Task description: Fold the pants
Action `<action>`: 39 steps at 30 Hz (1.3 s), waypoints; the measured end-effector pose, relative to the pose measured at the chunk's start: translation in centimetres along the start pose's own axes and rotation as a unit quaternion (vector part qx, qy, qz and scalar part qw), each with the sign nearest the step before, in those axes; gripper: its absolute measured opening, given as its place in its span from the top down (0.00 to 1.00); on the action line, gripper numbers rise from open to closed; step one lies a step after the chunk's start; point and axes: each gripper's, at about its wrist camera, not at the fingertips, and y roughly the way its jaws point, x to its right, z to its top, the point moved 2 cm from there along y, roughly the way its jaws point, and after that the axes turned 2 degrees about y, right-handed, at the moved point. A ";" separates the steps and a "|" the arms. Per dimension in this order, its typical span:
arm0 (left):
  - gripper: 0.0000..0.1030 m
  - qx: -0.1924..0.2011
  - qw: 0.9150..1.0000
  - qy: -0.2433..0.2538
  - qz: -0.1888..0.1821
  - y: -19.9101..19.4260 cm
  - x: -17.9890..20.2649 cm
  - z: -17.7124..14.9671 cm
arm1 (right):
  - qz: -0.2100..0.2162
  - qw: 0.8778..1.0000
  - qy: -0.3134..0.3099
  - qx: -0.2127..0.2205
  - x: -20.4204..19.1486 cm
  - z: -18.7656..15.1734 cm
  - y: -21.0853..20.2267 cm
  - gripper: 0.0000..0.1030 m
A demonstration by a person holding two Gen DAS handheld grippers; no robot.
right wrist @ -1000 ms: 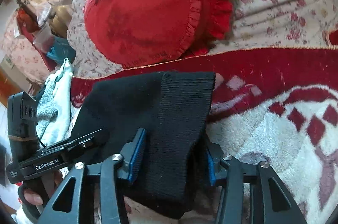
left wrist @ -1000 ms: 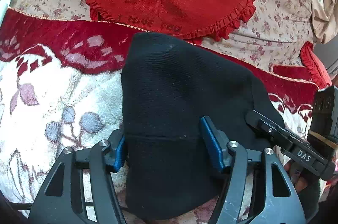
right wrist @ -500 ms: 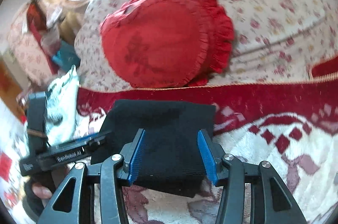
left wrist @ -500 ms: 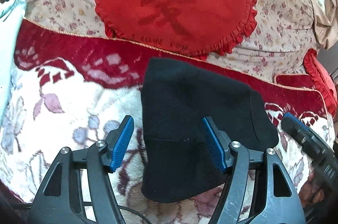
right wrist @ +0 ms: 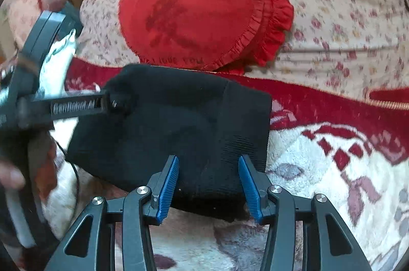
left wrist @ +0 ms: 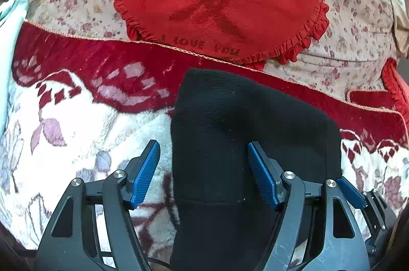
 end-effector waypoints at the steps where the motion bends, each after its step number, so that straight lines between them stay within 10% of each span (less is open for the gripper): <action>1: 0.28 0.000 1.000 0.001 0.001 0.2 0.1 0.0 | -0.003 1.000 -0.005 0.004 -0.1 -0.1 0.1 0.54; 24: 0.28 0.027 0.999 0.013 0.028 -4.4 0.3 -5.0 | 0.004 0.999 0.027 -0.018 -0.2 0.7 -1.2 0.54; 39: 0.28 0.112 0.989 0.044 0.086 -11.3 1.8 -6.2 | 0.006 0.998 0.052 0.048 -0.5 1.1 -7.8 0.54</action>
